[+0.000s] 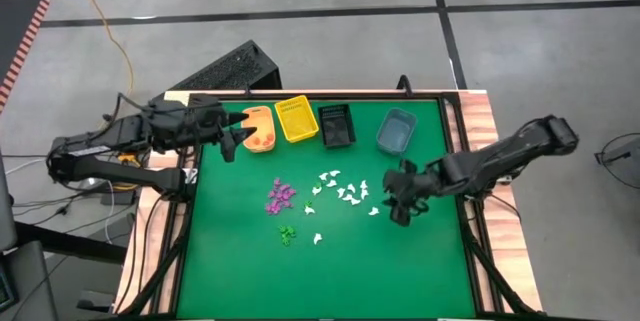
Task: Sort Halloween decoration
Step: Put the white ghost toy into the black bin
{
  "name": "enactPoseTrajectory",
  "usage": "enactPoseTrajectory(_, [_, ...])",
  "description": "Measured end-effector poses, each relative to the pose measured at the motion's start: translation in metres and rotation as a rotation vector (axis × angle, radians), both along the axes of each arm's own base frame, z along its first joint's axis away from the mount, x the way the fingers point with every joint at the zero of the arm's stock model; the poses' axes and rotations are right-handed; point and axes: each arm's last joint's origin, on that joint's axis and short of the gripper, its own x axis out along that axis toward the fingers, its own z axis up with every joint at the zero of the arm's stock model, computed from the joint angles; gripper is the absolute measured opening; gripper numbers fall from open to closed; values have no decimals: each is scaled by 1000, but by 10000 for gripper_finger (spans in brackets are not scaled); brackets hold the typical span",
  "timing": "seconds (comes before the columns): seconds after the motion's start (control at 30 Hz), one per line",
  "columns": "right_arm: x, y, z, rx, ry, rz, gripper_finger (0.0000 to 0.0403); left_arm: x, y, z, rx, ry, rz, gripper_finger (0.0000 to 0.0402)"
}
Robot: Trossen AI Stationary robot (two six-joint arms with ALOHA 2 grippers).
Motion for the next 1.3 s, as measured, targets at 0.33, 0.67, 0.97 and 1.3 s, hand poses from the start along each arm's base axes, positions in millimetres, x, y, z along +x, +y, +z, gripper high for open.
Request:
enactPoseTrajectory(0.33, [34,23,-46,-129,106,200,220,13,0,-6,-24,33,-25,232])
enactPoseTrajectory(0.67, [50,13,-78,-172,244,297,237,12,0,-5,-16,31,-27,232])
enactPoseTrajectory(0.97, [59,6,-84,-121,232,339,218,12,1,-5,-11,33,-20,232])
enactPoseTrajectory(1.3, [59,5,-86,-93,245,324,156,12,1,-6,-9,44,-20,232])
